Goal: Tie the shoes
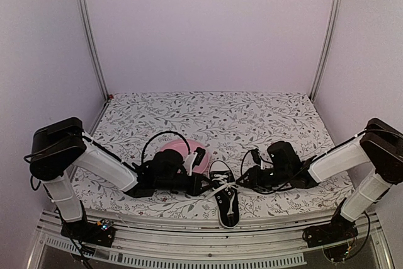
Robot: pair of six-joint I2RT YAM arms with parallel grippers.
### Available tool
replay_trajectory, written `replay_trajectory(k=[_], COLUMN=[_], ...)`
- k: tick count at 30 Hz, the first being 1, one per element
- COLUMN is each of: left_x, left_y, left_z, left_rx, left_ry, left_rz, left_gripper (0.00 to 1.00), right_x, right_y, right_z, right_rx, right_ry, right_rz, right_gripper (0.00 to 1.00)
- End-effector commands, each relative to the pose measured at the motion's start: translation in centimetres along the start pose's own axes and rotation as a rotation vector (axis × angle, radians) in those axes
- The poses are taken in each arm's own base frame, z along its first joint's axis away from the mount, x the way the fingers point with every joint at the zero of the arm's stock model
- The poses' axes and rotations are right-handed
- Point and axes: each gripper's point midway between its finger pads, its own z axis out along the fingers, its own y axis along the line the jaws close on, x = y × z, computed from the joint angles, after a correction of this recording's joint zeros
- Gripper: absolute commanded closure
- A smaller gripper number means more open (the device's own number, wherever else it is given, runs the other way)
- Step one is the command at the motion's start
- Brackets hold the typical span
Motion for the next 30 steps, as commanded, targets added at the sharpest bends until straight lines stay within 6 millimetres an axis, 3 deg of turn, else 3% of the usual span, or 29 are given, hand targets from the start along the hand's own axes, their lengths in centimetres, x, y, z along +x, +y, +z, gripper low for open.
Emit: replay_trajectory(k=[1, 5, 17, 30], left_x=[0.0, 0.0, 0.8, 2.4], left_y=[0.1, 0.6, 4.3, 6.1], left_z=[0.1, -0.2, -2.7, -3.8], left_rx=[-0.007, -0.026, -0.146, -0.200], left_ry=[-0.004, -0.009, -0.039, -0.020], left_rz=[0.007, 0.001, -0.109, -0.164], left_gripper=[1.00, 1.00, 1.00, 1.00], right_x=[-0.6, -1.2, -2.1, -1.6], right_y=[1.2, 0.9, -4.3, -6.5], right_z=[0.2, -0.2, -3.3, -4.8], right_rx=[-0.052, -0.034, 0.183, 0.263], right_ry=[-0.028, -0.063, -0.197, -0.228], right_rz=[0.024, 0.030, 0.105, 0.128], right_gripper=[0.78, 0.97, 0.98, 0.98])
